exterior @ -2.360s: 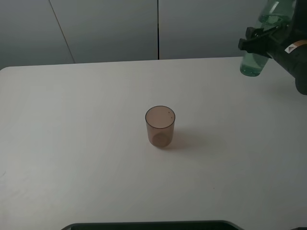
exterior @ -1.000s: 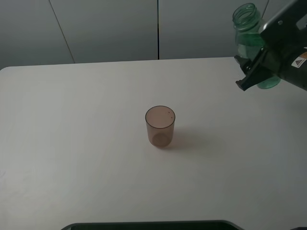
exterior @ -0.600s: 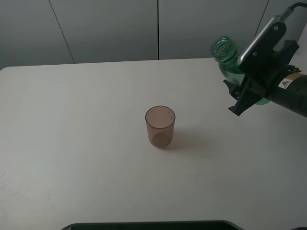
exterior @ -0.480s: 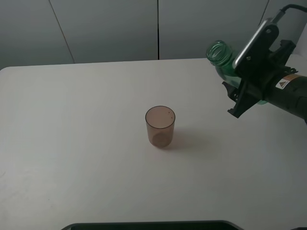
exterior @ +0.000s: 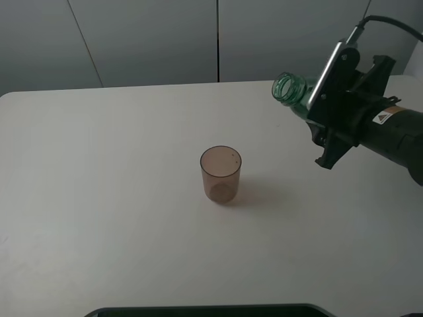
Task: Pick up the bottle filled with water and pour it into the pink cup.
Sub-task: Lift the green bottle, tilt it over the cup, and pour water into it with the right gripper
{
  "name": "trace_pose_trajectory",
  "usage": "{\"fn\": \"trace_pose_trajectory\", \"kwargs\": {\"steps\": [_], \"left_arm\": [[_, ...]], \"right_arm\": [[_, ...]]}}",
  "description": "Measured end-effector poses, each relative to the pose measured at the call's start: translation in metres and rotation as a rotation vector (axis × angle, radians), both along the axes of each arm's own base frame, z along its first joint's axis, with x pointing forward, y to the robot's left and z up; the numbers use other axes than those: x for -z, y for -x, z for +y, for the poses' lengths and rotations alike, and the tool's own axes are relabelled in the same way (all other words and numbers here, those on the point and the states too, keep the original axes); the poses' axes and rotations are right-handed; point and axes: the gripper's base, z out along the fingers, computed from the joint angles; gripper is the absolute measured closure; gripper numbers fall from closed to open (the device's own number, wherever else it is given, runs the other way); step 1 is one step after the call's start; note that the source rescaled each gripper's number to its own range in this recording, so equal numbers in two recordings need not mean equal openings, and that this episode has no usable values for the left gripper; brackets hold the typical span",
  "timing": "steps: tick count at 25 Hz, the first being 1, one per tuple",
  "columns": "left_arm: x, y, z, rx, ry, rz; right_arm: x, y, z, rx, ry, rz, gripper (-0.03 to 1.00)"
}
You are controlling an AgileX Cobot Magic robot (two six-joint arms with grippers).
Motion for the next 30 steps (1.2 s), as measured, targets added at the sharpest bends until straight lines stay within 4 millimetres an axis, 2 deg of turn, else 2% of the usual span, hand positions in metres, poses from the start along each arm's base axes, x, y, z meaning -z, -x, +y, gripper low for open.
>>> {"fn": "trace_pose_trajectory", "kwargs": {"steps": [8, 17, 30], "left_arm": [[0.000, 0.000, 0.000, 0.000, 0.000, 0.000], [0.000, 0.000, 0.000, -0.001, 0.002, 0.000], [0.000, 0.000, 0.000, -0.001, 0.002, 0.002]], "right_arm": [[0.003, 0.006, 0.012, -0.034, 0.067, -0.002, 0.97], [-0.008, -0.002, 0.024, -0.118, 0.112, -0.073, 0.97], [-0.006, -0.001, 0.029, -0.219, 0.192, -0.084, 0.97]]}}
